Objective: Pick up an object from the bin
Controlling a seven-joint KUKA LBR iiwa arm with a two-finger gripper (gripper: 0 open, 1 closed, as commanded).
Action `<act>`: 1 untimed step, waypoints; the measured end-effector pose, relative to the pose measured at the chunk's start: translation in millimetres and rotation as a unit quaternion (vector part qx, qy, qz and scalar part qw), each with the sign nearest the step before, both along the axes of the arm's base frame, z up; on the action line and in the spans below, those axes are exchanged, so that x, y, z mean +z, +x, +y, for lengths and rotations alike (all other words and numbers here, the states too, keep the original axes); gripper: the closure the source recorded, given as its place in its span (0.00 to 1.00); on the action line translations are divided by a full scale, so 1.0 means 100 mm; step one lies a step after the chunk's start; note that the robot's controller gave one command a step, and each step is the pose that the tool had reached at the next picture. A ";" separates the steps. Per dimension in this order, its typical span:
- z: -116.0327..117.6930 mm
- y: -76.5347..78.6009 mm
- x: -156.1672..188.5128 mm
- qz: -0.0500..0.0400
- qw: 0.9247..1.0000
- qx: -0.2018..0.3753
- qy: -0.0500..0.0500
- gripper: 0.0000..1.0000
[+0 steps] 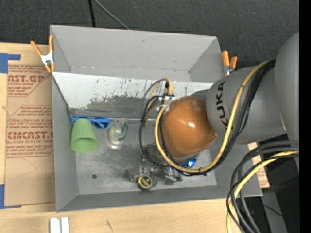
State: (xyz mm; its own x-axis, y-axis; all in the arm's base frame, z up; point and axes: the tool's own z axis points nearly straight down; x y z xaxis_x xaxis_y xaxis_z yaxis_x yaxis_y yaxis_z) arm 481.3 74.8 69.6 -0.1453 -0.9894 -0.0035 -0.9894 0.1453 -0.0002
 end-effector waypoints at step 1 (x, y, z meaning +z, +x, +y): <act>0.00 0.00 0.01 0.000 1.000 -0.001 0.000 1.00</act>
Offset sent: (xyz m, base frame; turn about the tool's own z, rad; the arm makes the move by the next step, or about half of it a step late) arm 0.0000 0.0000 0.0000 0.0000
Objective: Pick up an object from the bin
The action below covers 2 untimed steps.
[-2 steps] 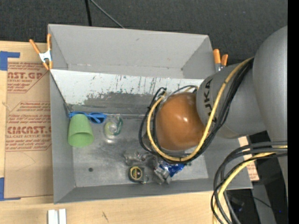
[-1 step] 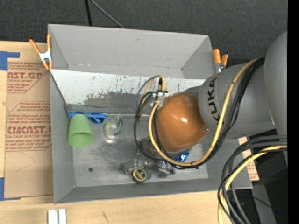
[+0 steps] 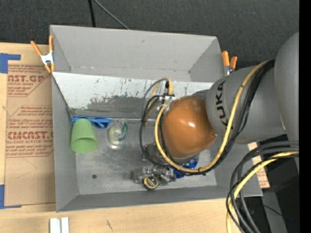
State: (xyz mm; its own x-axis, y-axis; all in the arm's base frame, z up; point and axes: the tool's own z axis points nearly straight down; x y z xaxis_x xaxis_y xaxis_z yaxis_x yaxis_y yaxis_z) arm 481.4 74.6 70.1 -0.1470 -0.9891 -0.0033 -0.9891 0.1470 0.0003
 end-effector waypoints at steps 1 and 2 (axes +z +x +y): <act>0.08 0.21 1.10 -0.004 1.000 0.009 0.000 1.00; 0.05 0.15 2.29 -0.005 0.999 0.034 0.000 1.00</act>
Offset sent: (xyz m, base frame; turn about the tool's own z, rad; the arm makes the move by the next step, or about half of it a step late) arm 0.0191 0.0067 0.1067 -0.0197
